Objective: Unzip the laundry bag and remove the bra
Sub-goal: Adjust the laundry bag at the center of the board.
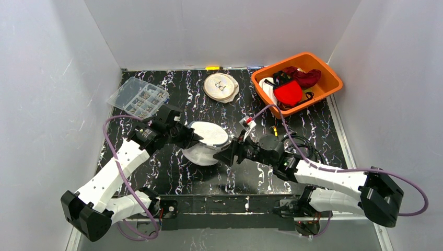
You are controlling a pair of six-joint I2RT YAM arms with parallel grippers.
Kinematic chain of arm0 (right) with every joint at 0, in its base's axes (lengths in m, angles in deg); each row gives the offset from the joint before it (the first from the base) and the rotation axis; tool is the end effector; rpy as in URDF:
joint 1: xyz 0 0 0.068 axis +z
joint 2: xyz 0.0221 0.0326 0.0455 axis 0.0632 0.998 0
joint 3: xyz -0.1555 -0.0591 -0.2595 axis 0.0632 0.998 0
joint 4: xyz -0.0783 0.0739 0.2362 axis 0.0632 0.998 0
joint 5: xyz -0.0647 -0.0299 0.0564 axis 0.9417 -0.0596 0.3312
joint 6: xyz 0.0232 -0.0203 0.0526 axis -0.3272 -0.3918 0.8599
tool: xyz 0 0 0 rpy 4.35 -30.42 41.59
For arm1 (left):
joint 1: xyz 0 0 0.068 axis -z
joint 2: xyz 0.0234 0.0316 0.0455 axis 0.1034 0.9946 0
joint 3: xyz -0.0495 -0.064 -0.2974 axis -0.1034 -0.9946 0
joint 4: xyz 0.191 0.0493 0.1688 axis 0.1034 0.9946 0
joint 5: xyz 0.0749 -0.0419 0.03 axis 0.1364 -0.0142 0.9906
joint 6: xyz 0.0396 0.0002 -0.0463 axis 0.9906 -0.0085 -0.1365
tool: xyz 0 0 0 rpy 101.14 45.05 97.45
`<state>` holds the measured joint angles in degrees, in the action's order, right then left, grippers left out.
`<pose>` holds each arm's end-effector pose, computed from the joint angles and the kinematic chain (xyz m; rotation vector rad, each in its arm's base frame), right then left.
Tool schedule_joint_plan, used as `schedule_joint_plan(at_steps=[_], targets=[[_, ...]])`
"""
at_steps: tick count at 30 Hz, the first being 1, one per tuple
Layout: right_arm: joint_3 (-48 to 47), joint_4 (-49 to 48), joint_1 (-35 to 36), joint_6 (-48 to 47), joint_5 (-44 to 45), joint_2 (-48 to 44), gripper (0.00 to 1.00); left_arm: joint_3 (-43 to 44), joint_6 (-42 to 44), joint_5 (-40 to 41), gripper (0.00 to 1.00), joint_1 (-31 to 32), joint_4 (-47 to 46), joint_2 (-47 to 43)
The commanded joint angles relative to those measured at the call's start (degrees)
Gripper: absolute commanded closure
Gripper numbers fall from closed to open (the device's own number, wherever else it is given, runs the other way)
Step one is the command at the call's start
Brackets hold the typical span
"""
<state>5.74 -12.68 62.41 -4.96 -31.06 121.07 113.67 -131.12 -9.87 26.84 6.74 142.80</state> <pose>0.1164 0.2024 0.2920 -0.4424 1.7905 1.3316 0.1696 -0.1135 0.3511 -1.1642 2.3467 -1.0208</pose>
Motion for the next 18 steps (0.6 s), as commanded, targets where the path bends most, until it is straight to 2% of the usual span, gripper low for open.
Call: schedule_joint_plan(at_steps=[1,6,18], targets=[[-1.0,-6.9,0.4,1.8,4.8,1.2,0.26,-0.6,-0.4,0.5,1.00,-0.1,0.7,-2.1],[-0.9,-8.4,0.4,4.5,5.0,2.1,0.27,-1.0,-0.8,0.4,1.00,-0.1,0.3,-2.0],[-0.4,-13.6,0.4,10.2,2.0,4.4,0.39,-2.0,-1.7,2.1,1.00,-0.1,0.0,-3.1]])
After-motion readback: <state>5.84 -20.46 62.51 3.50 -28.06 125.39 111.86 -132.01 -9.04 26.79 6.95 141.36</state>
